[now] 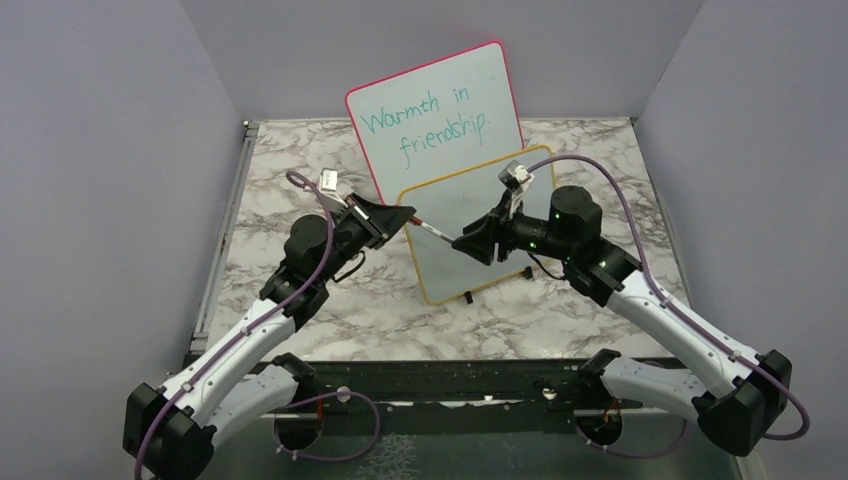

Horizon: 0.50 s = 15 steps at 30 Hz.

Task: Write a sentence on the whiteboard
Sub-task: Open the whiteboard marker at the center of the board.

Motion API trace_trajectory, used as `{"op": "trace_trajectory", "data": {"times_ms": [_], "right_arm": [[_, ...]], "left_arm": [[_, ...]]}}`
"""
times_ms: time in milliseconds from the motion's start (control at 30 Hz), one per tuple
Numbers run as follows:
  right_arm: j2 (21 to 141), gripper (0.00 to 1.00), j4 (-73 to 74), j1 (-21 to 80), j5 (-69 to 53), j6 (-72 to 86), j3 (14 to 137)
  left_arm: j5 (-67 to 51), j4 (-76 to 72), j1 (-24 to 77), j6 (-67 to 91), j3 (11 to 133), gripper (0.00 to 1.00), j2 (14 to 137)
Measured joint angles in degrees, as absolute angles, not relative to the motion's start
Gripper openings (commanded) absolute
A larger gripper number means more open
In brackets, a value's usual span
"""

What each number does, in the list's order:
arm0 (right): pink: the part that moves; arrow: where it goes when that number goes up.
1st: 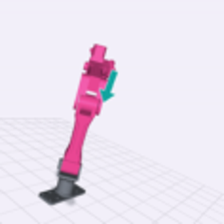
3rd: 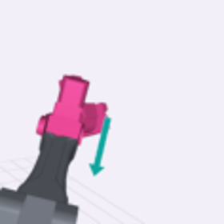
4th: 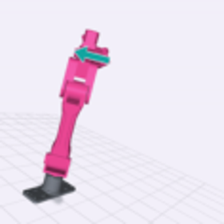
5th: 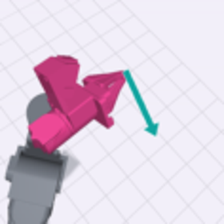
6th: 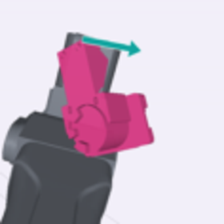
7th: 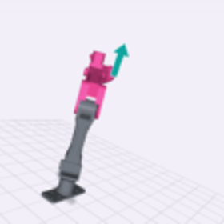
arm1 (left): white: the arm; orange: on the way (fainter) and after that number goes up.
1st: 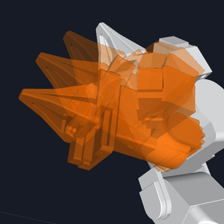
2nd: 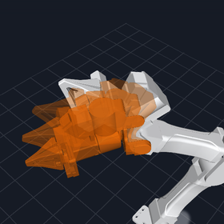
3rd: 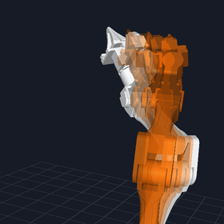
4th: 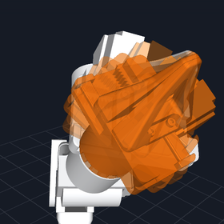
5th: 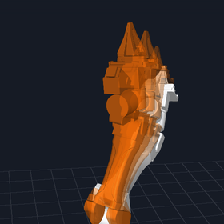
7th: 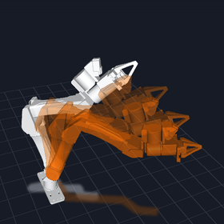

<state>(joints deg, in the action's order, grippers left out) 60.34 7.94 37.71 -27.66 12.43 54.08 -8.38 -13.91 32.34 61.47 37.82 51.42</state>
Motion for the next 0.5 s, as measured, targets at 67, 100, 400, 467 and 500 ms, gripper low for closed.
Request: {"op": "trace_trajectory", "data": {"times_ms": [67,100,400,467,500], "right_arm": [[58.7,0.53,2.5,37.7,-27.1,15.9,51.0],[58.3,0.53,0.6,37.7,-26.9,17.3,50.0],[58.0,0.57,-16.1,37.7,-24.9,28.2,41.7],[58.2,0.57,-19.2,37.7,-24.9,30.0,40.7],[58.5,0.57,-21.1,37.7,-24.9,30.9,40.2]], "left_arm": [[-6.7,-14.6,32.3,63.1,36.8,0.00,50.4],[-6.0,-15.1,32.3,63.9,36.4,0.00,49.9],[-4.1,-18.4,32.3,69.2,34.8,0.00,48.6],[-4.1,-19.2,32.3,70.3,34.8,0.00,48.6],[-4.1,-19.5,32.3,70.7,34.8,0.00,48.6]]}}
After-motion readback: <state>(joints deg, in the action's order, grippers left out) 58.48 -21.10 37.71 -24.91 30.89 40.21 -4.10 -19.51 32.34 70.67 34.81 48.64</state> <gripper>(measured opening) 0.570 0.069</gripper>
